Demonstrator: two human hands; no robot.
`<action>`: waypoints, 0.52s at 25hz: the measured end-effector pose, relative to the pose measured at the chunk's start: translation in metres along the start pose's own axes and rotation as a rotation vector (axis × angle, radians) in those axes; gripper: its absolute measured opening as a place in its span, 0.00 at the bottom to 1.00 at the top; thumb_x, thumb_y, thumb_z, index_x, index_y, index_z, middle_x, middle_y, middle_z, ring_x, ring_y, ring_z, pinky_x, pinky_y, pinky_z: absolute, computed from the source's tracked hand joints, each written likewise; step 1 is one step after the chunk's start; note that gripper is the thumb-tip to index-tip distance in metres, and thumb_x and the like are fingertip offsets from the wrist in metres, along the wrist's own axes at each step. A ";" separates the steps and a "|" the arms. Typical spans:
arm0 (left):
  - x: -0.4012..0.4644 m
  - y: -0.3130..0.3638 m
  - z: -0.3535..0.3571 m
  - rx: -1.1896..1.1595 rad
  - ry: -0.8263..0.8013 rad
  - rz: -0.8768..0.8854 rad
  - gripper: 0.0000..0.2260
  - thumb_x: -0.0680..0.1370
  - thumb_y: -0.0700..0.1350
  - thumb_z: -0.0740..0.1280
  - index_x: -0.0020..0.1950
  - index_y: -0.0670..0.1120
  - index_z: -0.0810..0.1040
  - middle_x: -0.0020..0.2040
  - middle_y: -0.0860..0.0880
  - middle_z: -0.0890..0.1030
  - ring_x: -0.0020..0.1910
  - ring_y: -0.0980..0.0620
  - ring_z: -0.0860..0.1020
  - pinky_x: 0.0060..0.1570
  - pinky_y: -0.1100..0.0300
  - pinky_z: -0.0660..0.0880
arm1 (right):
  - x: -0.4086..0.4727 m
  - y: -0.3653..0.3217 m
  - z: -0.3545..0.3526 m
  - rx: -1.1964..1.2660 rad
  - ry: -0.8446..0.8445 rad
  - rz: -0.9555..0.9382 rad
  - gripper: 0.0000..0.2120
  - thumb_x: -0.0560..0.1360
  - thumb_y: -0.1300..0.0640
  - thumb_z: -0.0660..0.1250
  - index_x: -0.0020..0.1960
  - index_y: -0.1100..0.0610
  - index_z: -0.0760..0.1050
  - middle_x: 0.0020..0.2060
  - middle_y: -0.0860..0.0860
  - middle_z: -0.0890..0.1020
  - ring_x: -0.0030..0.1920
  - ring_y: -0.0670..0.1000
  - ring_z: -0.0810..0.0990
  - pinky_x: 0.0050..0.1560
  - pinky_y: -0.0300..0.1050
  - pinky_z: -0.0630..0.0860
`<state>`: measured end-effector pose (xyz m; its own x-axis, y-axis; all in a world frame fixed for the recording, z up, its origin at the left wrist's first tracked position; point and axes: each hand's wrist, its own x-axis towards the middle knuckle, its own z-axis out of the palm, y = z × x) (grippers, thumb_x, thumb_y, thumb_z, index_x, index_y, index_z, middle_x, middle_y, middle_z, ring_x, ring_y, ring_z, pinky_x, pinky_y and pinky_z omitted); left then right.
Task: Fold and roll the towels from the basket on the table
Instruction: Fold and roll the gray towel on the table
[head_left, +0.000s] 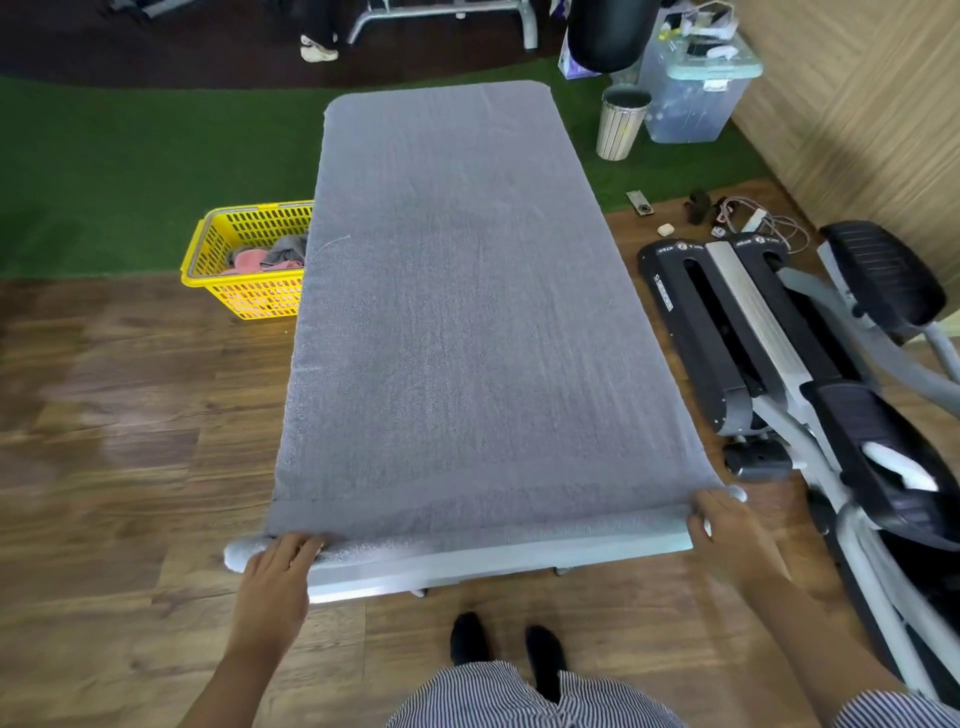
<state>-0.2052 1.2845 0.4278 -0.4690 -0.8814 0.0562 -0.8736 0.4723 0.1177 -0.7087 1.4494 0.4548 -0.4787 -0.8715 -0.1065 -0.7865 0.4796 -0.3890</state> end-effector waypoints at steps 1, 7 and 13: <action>-0.001 0.003 0.001 -0.034 0.014 -0.050 0.13 0.69 0.34 0.65 0.52 0.40 0.78 0.49 0.43 0.77 0.46 0.40 0.78 0.40 0.45 0.76 | -0.001 -0.003 0.001 -0.015 0.017 -0.010 0.06 0.71 0.69 0.65 0.41 0.59 0.73 0.39 0.52 0.76 0.33 0.53 0.74 0.31 0.44 0.71; -0.010 -0.003 0.009 -0.132 0.091 -0.137 0.18 0.73 0.47 0.56 0.57 0.40 0.77 0.56 0.41 0.76 0.51 0.40 0.75 0.43 0.41 0.77 | -0.009 0.006 0.002 0.010 0.016 -0.053 0.10 0.70 0.70 0.68 0.49 0.60 0.78 0.46 0.52 0.79 0.31 0.53 0.75 0.31 0.46 0.72; 0.003 0.000 -0.007 0.045 0.134 -0.231 0.16 0.68 0.31 0.64 0.53 0.41 0.80 0.51 0.42 0.81 0.44 0.37 0.80 0.44 0.38 0.72 | -0.005 0.013 0.000 0.023 -0.008 -0.042 0.17 0.69 0.74 0.65 0.54 0.61 0.78 0.49 0.52 0.81 0.39 0.53 0.78 0.39 0.42 0.71</action>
<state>-0.2054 1.2813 0.4351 -0.2377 -0.9574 0.1640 -0.9617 0.2557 0.0986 -0.7164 1.4596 0.4500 -0.4419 -0.8918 -0.0967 -0.7967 0.4397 -0.4146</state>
